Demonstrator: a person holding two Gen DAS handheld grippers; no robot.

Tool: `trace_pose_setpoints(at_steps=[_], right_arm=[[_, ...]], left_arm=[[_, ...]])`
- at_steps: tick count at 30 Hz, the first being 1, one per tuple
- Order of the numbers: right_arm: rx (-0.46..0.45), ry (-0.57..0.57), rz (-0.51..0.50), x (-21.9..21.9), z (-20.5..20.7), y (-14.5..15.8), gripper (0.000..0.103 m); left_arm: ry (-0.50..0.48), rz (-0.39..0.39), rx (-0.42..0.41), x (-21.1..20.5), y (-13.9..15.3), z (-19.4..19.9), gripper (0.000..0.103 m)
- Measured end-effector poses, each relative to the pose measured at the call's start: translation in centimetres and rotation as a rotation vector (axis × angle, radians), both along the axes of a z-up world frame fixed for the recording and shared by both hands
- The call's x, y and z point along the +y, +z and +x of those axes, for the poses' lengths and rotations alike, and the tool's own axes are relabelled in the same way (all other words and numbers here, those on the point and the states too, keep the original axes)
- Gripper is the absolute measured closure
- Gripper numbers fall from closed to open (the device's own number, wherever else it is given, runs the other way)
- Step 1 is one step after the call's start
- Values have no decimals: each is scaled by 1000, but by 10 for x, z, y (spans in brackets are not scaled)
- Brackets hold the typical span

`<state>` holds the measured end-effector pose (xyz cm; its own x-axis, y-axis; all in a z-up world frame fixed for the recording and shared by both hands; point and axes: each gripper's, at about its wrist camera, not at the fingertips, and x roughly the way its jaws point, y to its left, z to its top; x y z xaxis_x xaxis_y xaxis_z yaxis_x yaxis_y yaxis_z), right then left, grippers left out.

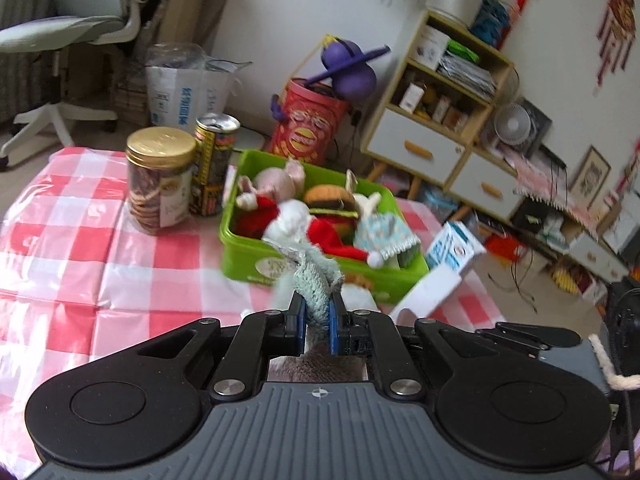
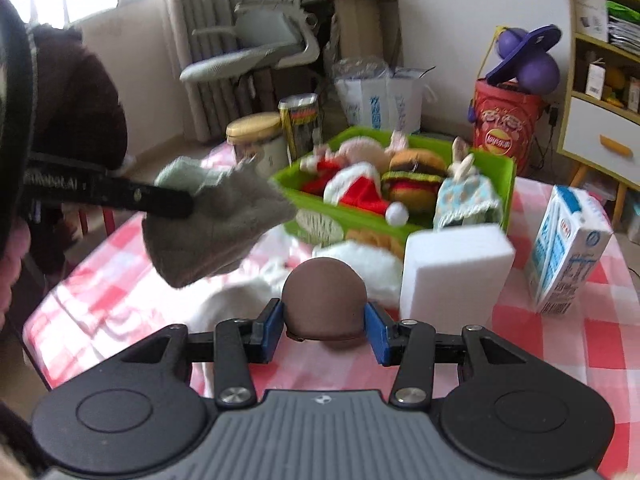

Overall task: Organize soft objects
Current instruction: 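Lift and carry the cloth and brown plush over the green bin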

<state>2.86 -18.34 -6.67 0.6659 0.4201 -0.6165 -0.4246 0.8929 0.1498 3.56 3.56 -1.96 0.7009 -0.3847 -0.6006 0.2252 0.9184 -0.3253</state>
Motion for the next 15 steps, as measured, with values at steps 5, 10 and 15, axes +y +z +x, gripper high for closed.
trace_pose_setpoints(at_steps=[5,10,15], right_arm=[[-38,-54,81,-5,8,22,86],[-31,-159,154,-14,33,39,86],[-44,-218,160,-14,69,54,86]], left_arm=[[32,-11,-10,4,8,11,95],[30,6,-10,0,17,36,95],[12,14,-45,-13,34,67,95]])
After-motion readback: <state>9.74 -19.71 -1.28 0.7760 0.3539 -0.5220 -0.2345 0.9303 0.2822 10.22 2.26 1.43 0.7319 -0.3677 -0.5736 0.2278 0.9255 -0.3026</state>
